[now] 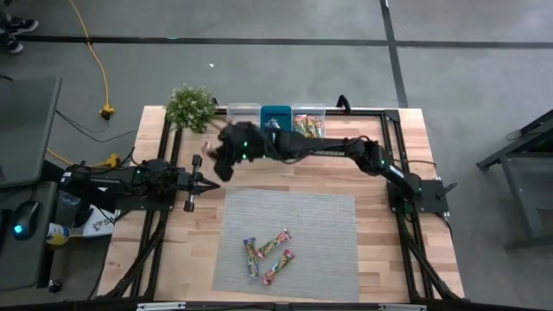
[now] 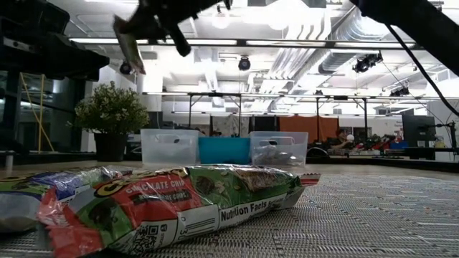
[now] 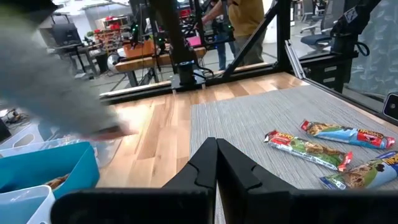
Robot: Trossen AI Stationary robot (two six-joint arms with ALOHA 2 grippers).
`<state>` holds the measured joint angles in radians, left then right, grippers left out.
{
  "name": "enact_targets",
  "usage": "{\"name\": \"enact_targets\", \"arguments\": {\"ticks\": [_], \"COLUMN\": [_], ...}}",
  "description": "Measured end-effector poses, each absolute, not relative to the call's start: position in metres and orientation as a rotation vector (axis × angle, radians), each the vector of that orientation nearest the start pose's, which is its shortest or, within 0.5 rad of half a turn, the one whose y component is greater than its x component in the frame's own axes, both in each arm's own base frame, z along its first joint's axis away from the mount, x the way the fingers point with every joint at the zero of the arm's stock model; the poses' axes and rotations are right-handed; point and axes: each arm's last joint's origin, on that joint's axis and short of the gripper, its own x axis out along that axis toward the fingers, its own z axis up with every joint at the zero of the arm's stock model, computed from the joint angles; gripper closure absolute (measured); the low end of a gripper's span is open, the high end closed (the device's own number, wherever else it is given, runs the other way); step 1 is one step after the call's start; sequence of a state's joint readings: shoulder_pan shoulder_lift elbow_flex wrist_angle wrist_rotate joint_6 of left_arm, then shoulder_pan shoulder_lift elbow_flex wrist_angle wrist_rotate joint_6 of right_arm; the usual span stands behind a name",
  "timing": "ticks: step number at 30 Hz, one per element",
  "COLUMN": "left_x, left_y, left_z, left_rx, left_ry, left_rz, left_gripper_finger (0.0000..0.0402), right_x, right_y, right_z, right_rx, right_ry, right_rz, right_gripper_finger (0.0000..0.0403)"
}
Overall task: Pick and place Granola Bars by type
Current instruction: Put the red granola bar into the left transparent bin
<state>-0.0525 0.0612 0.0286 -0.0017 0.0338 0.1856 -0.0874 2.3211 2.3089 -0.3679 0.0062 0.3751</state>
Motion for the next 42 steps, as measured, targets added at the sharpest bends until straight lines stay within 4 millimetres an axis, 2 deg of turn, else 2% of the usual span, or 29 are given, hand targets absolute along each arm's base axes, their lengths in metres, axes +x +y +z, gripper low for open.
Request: {"name": "enact_targets", "arguments": {"ticks": [13, 19, 30, 36, 42], "left_x": [0.1, 0.1, 0.1, 0.1, 0.1], "left_y": [-0.006, -0.006, -0.006, -0.006, -0.006], "left_z": [0.168, 0.168, 0.168, 0.168, 0.168], "left_rx": [0.186, 0.186, 0.185, 0.186, 0.186], "left_ry": [0.026, 0.026, 0.026, 0.026, 0.026], "left_rz": [-0.09, -0.09, -0.09, -0.09, -0.089], "left_gripper_finger": [0.0401, 0.0401, 0.0401, 0.0401, 0.0401], "right_x": [0.512, 0.504, 0.511, 0.519, 0.521], "right_y": [-0.151, -0.187, -0.219, -0.224, -0.225], "right_z": [0.314, 0.3, 0.245, 0.216, 0.203], "right_rx": [0.626, 0.74, 0.978, 1.099, 1.131], "right_ry": [0.265, 0.255, 0.284, 0.299, 0.316], "right_rz": [-0.571, -0.672, -0.737, -0.726, -0.727], "right_gripper_finger": [0.0365, 0.0366, 0.0365, 0.0366, 0.0366]}}
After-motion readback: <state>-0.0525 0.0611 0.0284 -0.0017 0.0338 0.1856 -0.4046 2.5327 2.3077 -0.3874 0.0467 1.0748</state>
